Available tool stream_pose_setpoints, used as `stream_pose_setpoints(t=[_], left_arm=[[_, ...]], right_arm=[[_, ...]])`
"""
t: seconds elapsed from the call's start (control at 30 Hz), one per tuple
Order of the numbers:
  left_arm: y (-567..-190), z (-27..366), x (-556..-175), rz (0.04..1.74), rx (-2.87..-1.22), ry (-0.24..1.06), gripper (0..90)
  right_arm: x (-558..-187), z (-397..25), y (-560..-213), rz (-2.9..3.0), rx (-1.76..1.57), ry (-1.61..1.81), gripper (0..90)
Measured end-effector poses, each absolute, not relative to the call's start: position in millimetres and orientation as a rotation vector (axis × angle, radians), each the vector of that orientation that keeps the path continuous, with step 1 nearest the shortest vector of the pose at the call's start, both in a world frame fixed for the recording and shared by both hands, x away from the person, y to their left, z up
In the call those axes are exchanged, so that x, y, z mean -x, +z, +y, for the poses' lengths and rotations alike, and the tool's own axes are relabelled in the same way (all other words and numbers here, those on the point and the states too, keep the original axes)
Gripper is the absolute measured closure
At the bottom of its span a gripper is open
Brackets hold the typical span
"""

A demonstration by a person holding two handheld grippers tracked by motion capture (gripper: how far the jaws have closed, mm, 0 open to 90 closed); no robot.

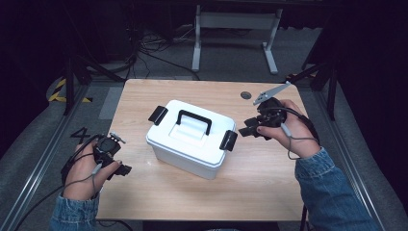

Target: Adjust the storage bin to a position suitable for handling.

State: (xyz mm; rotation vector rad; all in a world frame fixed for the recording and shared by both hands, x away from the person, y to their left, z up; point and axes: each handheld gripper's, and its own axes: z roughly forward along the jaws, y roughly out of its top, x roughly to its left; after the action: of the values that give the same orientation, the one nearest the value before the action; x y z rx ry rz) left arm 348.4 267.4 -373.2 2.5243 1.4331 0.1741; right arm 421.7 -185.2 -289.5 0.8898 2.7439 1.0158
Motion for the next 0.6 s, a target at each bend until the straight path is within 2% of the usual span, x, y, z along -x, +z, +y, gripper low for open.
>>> stream_pose_setpoints(t=[0.6], left_arm=[[-373, 271, -351, 1.381, -2.523, 0.205, 21.1]], right_arm=[[-447, -115, -283, 2.827, -0.796, 1.01, 55.2]])
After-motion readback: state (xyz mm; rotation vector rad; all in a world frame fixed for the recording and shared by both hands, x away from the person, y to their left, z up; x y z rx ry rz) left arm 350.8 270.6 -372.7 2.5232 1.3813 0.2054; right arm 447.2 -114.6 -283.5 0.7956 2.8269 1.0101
